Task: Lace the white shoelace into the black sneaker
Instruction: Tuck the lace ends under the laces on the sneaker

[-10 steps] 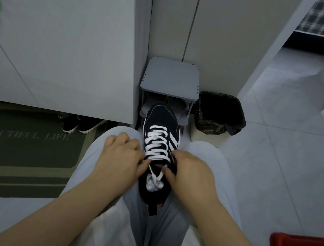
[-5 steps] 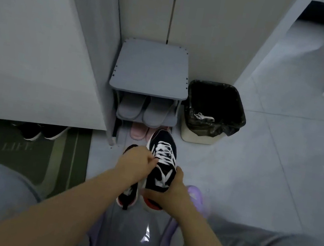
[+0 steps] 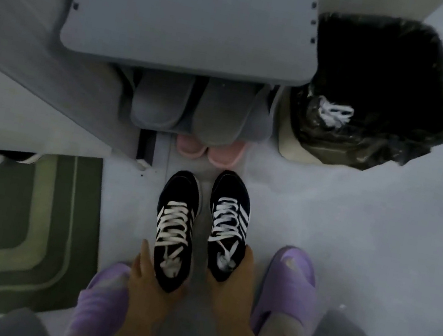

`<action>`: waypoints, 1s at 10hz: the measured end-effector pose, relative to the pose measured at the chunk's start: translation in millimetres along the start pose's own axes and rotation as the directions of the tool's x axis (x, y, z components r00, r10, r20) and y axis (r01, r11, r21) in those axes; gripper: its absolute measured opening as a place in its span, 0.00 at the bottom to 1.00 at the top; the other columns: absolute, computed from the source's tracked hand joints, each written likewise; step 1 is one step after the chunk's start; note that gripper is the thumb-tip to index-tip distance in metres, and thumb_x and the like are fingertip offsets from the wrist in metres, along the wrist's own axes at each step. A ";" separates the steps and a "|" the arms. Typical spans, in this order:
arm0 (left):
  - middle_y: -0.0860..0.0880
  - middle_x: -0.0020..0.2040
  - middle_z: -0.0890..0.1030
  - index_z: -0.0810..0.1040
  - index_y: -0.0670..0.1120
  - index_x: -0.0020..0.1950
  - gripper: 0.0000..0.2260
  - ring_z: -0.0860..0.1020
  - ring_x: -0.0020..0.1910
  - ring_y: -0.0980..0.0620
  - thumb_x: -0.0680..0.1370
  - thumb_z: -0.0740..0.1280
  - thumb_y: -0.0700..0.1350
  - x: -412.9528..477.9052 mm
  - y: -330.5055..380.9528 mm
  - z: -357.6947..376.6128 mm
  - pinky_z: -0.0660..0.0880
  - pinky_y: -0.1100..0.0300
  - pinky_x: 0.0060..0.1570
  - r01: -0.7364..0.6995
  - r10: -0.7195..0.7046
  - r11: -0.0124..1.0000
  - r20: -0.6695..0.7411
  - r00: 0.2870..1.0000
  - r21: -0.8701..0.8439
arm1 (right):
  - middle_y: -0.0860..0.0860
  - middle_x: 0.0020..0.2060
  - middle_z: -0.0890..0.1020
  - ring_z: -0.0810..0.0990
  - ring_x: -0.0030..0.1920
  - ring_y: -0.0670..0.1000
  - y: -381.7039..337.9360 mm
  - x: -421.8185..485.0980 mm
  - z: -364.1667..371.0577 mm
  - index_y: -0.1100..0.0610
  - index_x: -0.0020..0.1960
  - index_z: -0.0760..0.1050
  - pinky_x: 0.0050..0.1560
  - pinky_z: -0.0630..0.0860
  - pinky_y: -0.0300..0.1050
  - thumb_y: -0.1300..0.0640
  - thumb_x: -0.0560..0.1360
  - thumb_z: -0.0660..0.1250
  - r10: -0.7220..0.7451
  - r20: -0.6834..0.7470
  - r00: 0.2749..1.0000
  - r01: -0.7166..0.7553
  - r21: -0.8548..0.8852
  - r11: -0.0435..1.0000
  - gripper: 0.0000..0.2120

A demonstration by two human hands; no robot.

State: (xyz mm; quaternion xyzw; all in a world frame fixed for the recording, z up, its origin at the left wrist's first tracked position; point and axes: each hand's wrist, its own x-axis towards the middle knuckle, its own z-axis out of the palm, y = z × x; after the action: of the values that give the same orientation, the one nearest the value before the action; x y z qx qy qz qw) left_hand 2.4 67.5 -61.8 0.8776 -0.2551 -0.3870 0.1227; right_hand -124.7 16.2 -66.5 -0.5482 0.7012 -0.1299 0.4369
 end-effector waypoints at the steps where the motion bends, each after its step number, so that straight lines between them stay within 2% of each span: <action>1: 0.41 0.72 0.61 0.48 0.48 0.75 0.49 0.63 0.70 0.42 0.65 0.77 0.45 1.0 -20.7 13.7 0.63 0.48 0.67 0.010 0.004 0.991 0.104 0.995 -0.133 | 0.43 0.55 0.78 0.77 0.54 0.42 18.9 -5.5 2.8 0.45 0.66 0.65 0.52 0.73 0.34 0.57 0.66 0.75 0.001 0.117 0.993 -0.002 0.013 1.000 0.33; 2: 0.44 0.69 0.67 0.53 0.48 0.74 0.42 0.69 0.66 0.45 0.67 0.75 0.43 4.6 -23.1 20.2 0.66 0.55 0.62 -0.009 0.023 0.982 0.070 0.997 -0.186 | 0.50 0.63 0.73 0.74 0.61 0.49 35.3 1.0 11.5 0.50 0.71 0.57 0.57 0.70 0.39 0.60 0.64 0.76 0.133 0.139 0.981 -0.134 -0.002 0.991 0.42; 3: 0.51 0.63 0.71 0.59 0.49 0.72 0.36 0.72 0.61 0.51 0.69 0.73 0.49 4.5 -17.7 18.8 0.66 0.61 0.55 -0.067 0.073 0.974 0.021 0.997 -0.217 | 0.46 0.60 0.75 0.75 0.58 0.47 12.3 5.2 5.0 0.49 0.70 0.58 0.55 0.75 0.42 0.56 0.64 0.76 0.165 0.134 0.977 -0.175 0.061 0.983 0.40; 4: 0.59 0.58 0.68 0.61 0.51 0.70 0.34 0.69 0.56 0.60 0.66 0.68 0.57 0.0 -7.5 7.5 0.64 0.65 0.54 -0.140 0.146 0.964 0.008 0.989 -0.227 | 0.38 0.52 0.77 0.77 0.52 0.38 7.5 6.0 2.6 0.45 0.64 0.66 0.52 0.75 0.39 0.56 0.65 0.75 0.103 0.079 0.992 -0.111 0.104 0.988 0.30; 5: 0.55 0.60 0.72 0.66 0.51 0.66 0.34 0.72 0.59 0.55 0.64 0.64 0.63 -3.5 10.5 -12.4 0.67 0.63 0.54 -0.177 0.177 0.970 -0.014 0.984 -0.165 | 0.41 0.49 0.80 0.79 0.51 0.43 -13.4 0.9 -6.4 0.44 0.58 0.70 0.49 0.76 0.41 0.52 0.63 0.72 0.093 0.025 0.995 -0.095 0.086 0.992 0.25; 6: 0.49 0.54 0.79 0.73 0.51 0.60 0.30 0.77 0.52 0.45 0.62 0.62 0.65 -13.2 28.2 -41.7 0.74 0.54 0.50 -0.269 0.271 0.963 -0.108 0.957 0.034 | 0.43 0.41 0.80 0.79 0.45 0.49 -43.2 -13.4 -33.5 0.45 0.53 0.72 0.38 0.71 0.34 0.51 0.60 0.70 0.018 0.016 1.000 -0.018 -0.012 1.000 0.22; 7: 0.47 0.47 0.81 0.76 0.50 0.58 0.33 0.78 0.45 0.43 0.61 0.56 0.68 -37.3 42.0 -76.9 0.74 0.53 0.46 -0.345 0.381 0.916 -0.168 0.909 0.206 | 0.47 0.41 0.80 0.78 0.48 0.52 -73.9 -36.0 -72.4 0.45 0.56 0.73 0.38 0.69 0.35 0.52 0.59 0.69 -0.103 0.037 0.994 0.106 -0.089 0.990 0.25; 8: 0.50 0.42 0.82 0.79 0.51 0.54 0.31 0.80 0.40 0.46 0.62 0.55 0.69 -74.4 52.6 -110.1 0.74 0.54 0.43 -0.447 0.503 0.856 -0.224 0.835 0.260 | 0.44 0.38 0.74 0.75 0.52 0.52 -101.5 -68.8 -114.1 0.46 0.60 0.72 0.44 0.75 0.43 0.50 0.61 0.71 -0.198 0.023 0.980 0.199 -0.162 0.966 0.28; 9: 0.52 0.38 0.82 0.79 0.52 0.51 0.27 0.80 0.37 0.49 0.63 0.58 0.67 -112.2 65.7 -144.0 0.73 0.55 0.39 -0.567 0.633 0.772 -0.269 0.726 0.288 | 0.44 0.38 0.73 0.75 0.52 0.50 -122.9 -107.8 -153.2 0.46 0.59 0.73 0.42 0.72 0.41 0.48 0.60 0.70 -0.274 -0.018 0.962 0.268 -0.157 0.951 0.27; 10: 0.52 0.38 0.82 0.79 0.53 0.51 0.24 0.81 0.38 0.50 0.62 0.61 0.65 -150.2 79.6 -181.5 0.76 0.53 0.40 -0.660 0.709 0.702 -0.345 0.615 0.267 | 0.47 0.42 0.78 0.76 0.49 0.49 -135.8 -142.1 -187.5 0.43 0.59 0.72 0.38 0.70 0.38 0.43 0.57 0.67 -0.355 -0.138 0.925 0.342 -0.111 0.933 0.30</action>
State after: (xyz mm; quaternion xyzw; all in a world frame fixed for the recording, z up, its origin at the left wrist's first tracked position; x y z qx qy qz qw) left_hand 23.2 85.5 185.3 0.7802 -0.5591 -0.0958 0.2635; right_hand -174.8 36.3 199.7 -0.6703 0.6294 -0.2181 0.3271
